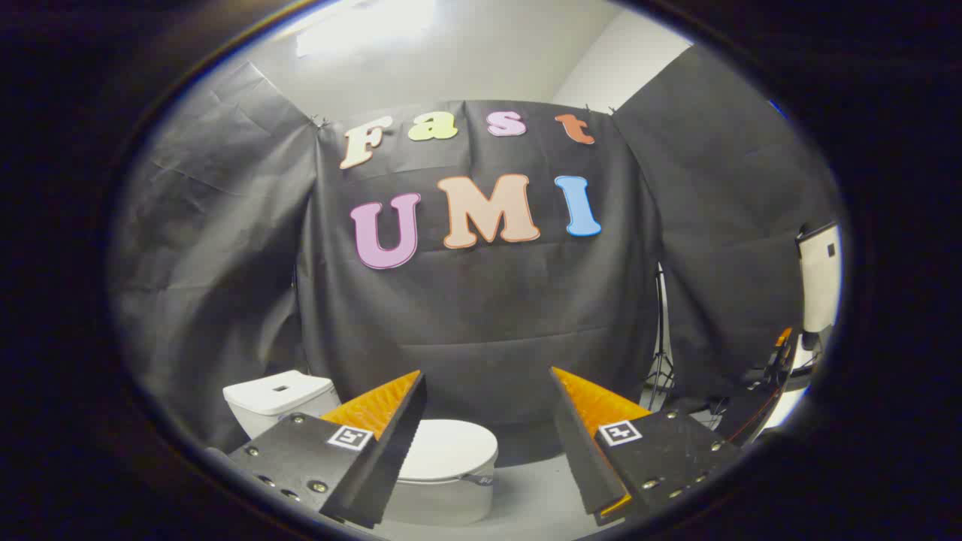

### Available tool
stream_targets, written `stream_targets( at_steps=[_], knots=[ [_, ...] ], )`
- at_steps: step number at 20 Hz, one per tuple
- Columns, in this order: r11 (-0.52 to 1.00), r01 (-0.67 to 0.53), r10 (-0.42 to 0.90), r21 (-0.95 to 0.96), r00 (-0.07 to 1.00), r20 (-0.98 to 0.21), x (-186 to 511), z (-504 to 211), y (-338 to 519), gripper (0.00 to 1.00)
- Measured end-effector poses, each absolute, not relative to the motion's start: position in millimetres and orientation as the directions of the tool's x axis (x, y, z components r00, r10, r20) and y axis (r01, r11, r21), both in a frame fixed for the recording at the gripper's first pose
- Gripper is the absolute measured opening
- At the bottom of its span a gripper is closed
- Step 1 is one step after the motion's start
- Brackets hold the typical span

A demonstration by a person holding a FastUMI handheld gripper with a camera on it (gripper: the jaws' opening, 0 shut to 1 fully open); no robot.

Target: Open the toilet lid.

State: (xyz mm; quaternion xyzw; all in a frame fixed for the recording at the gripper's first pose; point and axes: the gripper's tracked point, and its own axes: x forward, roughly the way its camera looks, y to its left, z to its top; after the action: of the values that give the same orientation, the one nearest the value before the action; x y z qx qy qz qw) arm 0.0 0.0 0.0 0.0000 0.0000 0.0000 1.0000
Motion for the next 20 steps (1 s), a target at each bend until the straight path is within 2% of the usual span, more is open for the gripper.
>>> stream_targets(
  at_steps=[20],
  knots=[
    [0.996,0.084,-0.083,0.034,0.996,-0.034,-2,-9,-22,0.93]
  ],
)
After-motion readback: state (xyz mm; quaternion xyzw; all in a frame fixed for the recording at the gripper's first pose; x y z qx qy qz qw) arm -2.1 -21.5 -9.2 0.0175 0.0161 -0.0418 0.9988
